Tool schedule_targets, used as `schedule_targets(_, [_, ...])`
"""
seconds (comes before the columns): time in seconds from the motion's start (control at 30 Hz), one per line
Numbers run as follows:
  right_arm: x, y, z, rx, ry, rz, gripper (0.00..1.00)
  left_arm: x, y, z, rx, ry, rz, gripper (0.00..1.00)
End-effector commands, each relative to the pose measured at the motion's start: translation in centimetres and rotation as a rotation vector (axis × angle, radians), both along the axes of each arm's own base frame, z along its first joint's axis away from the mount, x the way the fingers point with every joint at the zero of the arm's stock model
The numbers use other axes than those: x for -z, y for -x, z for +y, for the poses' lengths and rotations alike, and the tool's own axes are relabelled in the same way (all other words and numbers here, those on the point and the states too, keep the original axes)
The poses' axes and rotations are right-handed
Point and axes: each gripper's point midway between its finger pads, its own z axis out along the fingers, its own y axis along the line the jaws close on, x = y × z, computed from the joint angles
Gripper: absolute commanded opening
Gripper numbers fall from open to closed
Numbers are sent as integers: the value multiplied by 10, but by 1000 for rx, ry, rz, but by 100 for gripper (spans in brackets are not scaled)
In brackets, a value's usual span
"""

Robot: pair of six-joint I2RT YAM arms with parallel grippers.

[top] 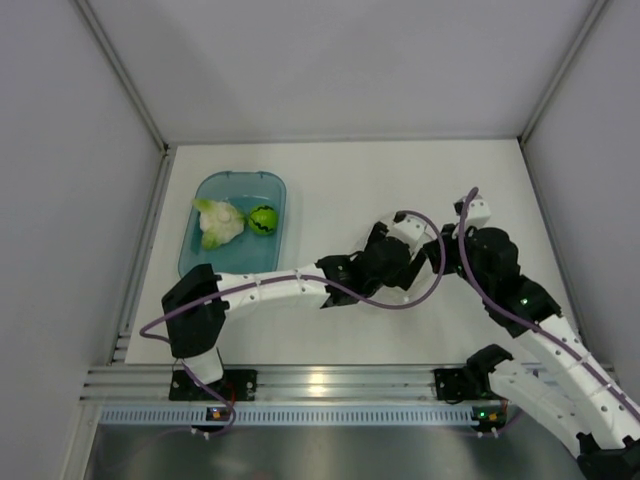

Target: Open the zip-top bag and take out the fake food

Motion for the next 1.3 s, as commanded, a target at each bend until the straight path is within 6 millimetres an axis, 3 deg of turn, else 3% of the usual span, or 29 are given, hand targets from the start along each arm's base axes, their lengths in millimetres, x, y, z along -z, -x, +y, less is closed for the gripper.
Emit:
schedule_targets(0.0, [-5,-3,11,-22,-57,-32,0,-60,-3,-17,-23,213,-2,0])
schedule_targets(0.17, [7,-5,11,-9,-58,-17,0,-77,-3,-15,-73,300,27,0])
schedule_targets(0.43, [22,-14,5,45,-24,10,0,-99,19,-23,58,371,70,0])
schedule_targets(0.73, [20,-23,11,55,-50,14,0,-152,33,3,90,572,19,0])
schedule_targets(0.97, [28,-32,-3,158,-12,49,0,-186,35,46,50,723,-15,0])
schedule_targets(1.07, [34,-35,-11,208,12,74,0,-192,23,72,-56,716,-69,0])
schedule_targets(1.1, [34,-35,-13,221,15,73,0,-190,11,88,-160,701,-98,0])
schedule_targets(1.13, [32,-34,-14,225,7,71,0,-176,6,99,-216,634,-94,0])
schedule_targets(1.23, [28,-33,-17,233,1,56,0,-167,-17,138,-407,589,-104,0])
schedule_targets(1.27, [26,-32,-17,235,-1,53,0,-150,-26,161,-472,519,-94,0])
